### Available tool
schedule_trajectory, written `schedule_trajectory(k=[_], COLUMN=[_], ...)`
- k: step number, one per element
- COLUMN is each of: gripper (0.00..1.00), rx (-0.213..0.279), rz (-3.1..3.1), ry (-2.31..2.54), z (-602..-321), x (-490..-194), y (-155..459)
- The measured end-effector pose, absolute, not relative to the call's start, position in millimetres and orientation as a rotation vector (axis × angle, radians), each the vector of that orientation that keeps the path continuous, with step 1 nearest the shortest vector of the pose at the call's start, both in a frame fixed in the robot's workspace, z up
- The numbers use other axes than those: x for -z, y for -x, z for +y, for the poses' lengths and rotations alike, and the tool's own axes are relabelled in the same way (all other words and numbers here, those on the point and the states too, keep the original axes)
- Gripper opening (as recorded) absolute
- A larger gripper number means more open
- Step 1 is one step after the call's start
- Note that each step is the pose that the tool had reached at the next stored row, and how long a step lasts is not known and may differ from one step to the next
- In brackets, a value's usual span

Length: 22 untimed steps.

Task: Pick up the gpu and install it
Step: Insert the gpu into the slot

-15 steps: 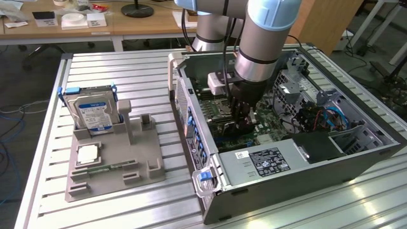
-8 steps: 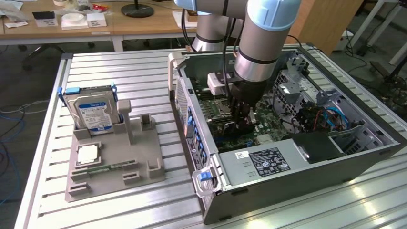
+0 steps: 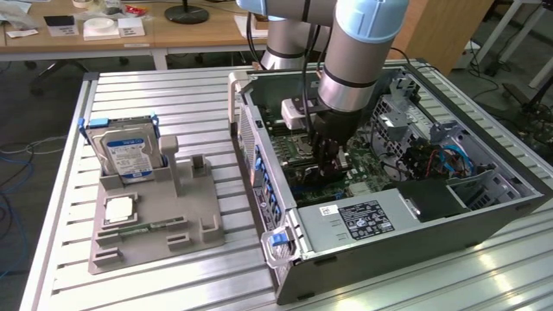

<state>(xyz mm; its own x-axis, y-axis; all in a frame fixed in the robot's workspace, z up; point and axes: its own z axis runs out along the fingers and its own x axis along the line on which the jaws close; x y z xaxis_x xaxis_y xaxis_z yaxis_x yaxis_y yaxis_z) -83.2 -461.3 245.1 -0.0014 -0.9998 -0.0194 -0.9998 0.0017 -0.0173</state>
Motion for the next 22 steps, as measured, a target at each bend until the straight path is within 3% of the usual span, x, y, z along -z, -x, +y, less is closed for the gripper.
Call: schedule_trajectory(k=[22], gripper=[0.33], rx=[-0.002], rz=[2.205], ry=[2.201], z=[-461.3], x=[-252.8], y=[83.2])
